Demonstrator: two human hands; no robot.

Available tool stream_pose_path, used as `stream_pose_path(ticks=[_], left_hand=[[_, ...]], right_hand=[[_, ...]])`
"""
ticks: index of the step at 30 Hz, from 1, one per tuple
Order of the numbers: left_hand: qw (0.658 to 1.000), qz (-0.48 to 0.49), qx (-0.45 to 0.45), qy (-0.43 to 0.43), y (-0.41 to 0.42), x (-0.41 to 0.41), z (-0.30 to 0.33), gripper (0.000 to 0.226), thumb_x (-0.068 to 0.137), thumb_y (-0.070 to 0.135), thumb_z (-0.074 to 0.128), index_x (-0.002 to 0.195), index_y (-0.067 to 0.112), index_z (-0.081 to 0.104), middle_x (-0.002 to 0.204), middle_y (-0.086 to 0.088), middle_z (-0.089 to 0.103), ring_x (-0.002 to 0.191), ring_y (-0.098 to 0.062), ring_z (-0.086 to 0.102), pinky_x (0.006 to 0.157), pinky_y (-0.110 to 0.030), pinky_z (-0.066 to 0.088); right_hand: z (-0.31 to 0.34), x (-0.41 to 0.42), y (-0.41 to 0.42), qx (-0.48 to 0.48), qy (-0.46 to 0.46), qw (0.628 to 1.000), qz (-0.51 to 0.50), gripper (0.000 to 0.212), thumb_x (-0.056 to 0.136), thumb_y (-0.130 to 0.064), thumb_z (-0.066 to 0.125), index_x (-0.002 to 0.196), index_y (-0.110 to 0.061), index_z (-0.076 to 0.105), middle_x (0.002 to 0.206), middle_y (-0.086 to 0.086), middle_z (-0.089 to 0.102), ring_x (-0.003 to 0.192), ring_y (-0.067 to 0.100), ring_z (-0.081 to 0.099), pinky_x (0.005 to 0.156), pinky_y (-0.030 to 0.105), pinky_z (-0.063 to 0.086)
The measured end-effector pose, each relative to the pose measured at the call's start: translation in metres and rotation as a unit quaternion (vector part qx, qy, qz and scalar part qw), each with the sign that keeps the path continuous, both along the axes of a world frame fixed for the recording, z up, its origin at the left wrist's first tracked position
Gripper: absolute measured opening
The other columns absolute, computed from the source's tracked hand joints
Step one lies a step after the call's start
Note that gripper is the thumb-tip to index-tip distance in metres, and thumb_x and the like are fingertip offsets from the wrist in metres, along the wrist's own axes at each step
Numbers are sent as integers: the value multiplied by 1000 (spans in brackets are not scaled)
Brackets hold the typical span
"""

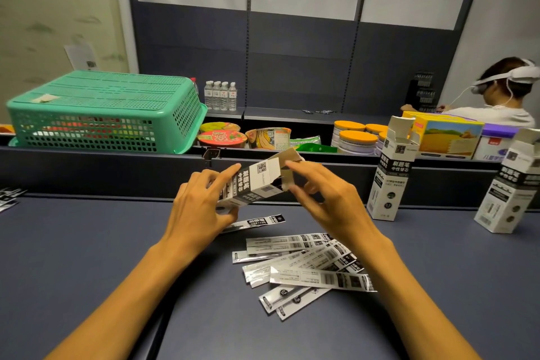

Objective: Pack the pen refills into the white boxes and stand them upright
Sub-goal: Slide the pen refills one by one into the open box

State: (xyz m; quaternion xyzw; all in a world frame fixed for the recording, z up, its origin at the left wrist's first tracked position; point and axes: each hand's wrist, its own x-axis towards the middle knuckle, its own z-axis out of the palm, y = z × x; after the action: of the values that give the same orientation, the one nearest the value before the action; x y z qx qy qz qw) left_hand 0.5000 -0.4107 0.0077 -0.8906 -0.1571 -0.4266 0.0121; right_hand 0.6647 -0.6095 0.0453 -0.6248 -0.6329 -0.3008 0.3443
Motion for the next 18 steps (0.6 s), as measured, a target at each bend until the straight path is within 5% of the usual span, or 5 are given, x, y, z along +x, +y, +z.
stream_pose_path(ticks=[7, 13, 18], left_hand=[[1000, 8, -6, -4, 3, -2, 0, 83, 67, 27, 82, 141, 25, 44, 106, -4, 57, 90, -21, 49, 69, -33, 43], [1000, 6, -22, -12, 3, -3, 1, 83, 67, 27, 81, 141, 26, 44, 105, -4, 56, 91, -21, 49, 70, -34, 44], [1000, 5, -27, -13, 3, -4, 1, 83, 67, 27, 81, 141, 27, 43, 105, -4, 56, 91, -21, 49, 71, -34, 43]], right_hand=[[-1, 23, -13, 21, 81, 996, -28, 24, 93, -36, 53, 107, -22, 66, 101, -14, 64, 72, 6, 62, 60, 31, 55], [-21, 43, -14, -228, 202, 949, -83, 21, 87, -42, 64, 102, -29, 69, 95, -17, 66, 85, 1, 61, 78, 36, 56], [-28, 41, -11, -370, 244, 893, -80, 40, 80, -52, 69, 111, -27, 69, 109, -11, 64, 94, 1, 58, 79, 19, 50]])
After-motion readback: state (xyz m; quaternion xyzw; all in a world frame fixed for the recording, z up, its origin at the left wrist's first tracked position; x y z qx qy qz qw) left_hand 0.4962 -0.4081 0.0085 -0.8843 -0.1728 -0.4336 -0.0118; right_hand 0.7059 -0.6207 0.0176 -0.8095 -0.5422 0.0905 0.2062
